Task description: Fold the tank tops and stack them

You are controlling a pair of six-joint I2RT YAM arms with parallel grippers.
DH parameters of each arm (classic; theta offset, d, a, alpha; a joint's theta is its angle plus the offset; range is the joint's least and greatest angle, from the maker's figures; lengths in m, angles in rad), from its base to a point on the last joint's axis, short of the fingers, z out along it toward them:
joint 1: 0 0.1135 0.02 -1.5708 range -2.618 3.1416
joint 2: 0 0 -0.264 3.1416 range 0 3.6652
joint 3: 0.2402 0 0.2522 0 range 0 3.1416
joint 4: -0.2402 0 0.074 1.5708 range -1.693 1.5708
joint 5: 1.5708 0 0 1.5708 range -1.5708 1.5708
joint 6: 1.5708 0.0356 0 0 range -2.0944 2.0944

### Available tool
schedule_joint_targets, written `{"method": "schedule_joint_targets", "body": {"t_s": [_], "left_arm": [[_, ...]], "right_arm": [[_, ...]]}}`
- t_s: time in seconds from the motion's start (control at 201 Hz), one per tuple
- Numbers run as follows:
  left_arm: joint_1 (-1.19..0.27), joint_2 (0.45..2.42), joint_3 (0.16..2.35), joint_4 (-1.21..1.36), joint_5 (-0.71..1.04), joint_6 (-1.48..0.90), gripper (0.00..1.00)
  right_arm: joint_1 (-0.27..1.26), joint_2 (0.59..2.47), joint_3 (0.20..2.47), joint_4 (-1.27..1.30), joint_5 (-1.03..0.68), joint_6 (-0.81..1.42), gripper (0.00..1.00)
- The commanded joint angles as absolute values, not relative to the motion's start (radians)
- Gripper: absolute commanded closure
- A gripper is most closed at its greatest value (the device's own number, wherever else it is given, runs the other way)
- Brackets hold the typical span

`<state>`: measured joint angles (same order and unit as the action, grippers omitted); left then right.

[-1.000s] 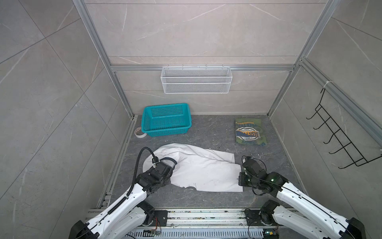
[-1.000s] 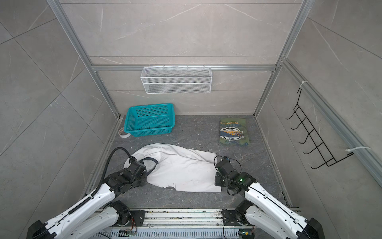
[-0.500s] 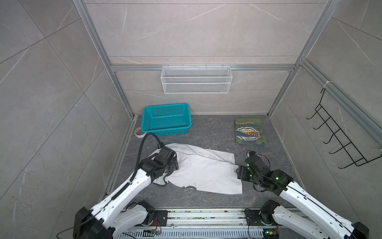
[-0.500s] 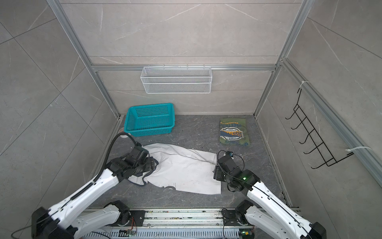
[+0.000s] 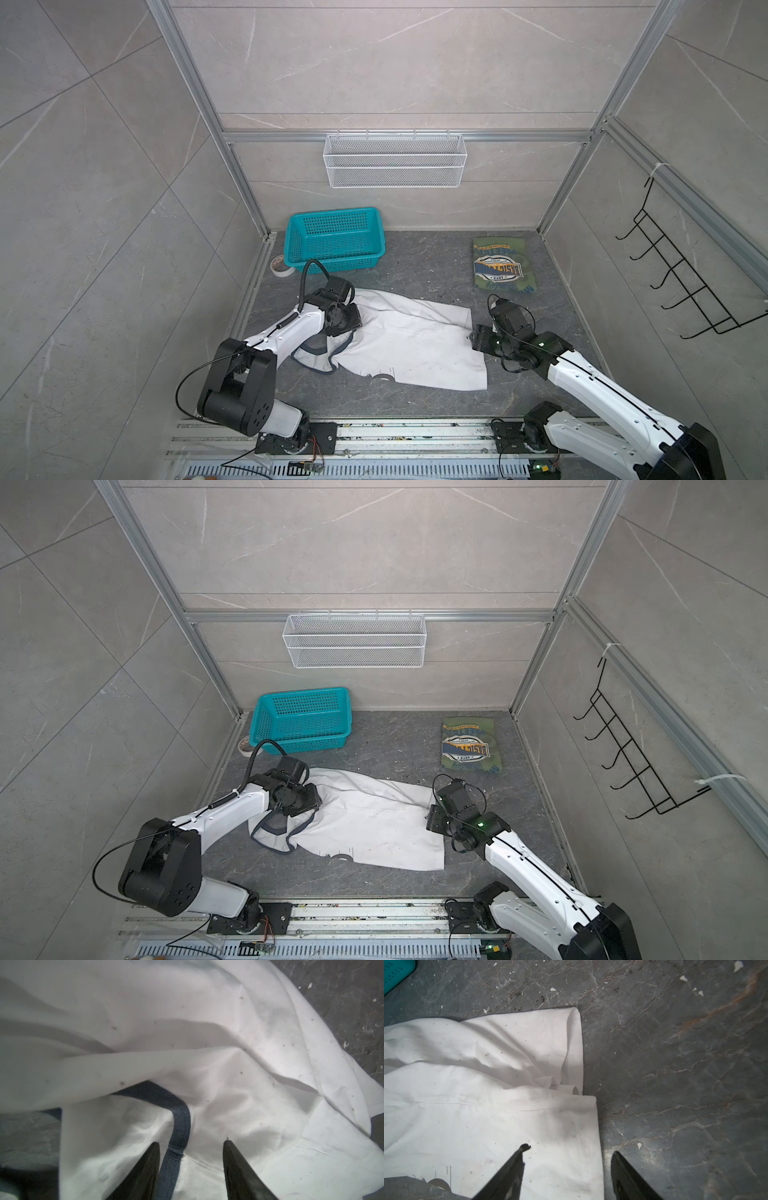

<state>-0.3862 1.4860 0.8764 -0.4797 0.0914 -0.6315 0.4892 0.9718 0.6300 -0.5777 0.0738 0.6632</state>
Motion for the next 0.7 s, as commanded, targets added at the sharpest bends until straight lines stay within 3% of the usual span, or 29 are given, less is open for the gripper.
{"method": "schedule_joint_targets", "body": {"t_s": [0.0,0.184,0.378,0.692], "left_arm": [[-0.386,1.522,0.878,-0.457,0.124,-0.627,0.50],[-0.436,1.581,0.906,-0.509,0.071,-0.642,0.44],[-0.445,1.571,0.865,-0.454,0.113,-0.664,0.46],[-0.454,1.586,0.849,-0.405,0.140,-0.668,0.66]], "right_arm": [[0.479,0.970,0.614,-0.552,0.058,0.642,0.32],[0.474,0.986,0.614,-0.532,0.049,0.642,0.32],[0.466,1.026,0.621,-0.514,0.048,0.639,0.32],[0.405,1.183,0.606,-0.370,-0.005,0.663,0.32]]}}
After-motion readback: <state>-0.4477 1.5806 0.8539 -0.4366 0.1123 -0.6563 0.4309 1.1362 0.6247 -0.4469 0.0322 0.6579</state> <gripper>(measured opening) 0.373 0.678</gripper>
